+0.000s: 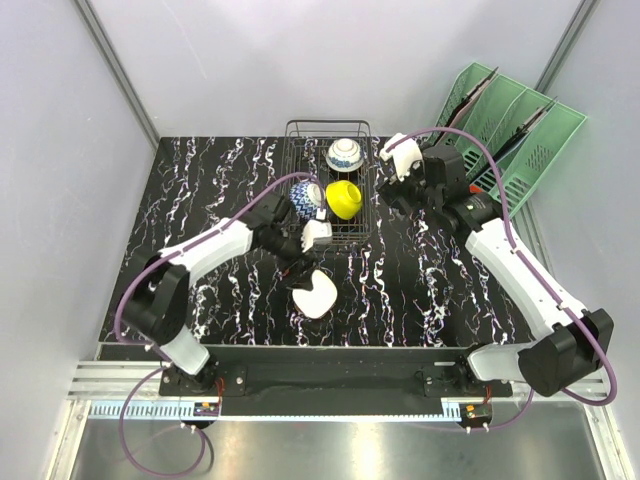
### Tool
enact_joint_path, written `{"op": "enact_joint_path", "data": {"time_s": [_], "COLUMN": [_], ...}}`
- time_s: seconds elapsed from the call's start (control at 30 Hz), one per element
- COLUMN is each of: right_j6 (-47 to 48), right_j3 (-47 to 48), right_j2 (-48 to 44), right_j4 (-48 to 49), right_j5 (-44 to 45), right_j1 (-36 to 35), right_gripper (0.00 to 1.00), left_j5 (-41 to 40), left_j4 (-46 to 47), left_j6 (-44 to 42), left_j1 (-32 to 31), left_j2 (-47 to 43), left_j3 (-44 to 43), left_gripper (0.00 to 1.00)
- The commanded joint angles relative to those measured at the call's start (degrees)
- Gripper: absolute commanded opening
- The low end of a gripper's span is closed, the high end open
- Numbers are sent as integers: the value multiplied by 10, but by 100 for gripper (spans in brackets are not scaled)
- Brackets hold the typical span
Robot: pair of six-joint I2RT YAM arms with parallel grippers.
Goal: Load the bowls into the dish rack
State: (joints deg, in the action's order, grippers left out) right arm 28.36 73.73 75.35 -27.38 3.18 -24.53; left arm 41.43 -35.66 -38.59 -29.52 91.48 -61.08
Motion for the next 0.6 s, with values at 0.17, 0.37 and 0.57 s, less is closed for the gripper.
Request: {"op": "enact_joint_path", "data": {"time_s": [0.17,0.37,0.57], "right_j6": [-21,-23,-26], "right_j3": [32,39,44], "right_j2": [-4,1,13], "right_j4": [12,11,11], "right_j5": [-30,-29,-26], "right_j1": [1,2,2], "right_gripper": [100,100,100], "left_j5": [-19,-16,-24], "left_j4": [39,42,42], "left_j6": [12,11,14], "left_j1": [-25,-31,-32], "left_j2": [39,50,34], "left_j3": [-40,-33,-31], "left_gripper": [80,37,0]}}
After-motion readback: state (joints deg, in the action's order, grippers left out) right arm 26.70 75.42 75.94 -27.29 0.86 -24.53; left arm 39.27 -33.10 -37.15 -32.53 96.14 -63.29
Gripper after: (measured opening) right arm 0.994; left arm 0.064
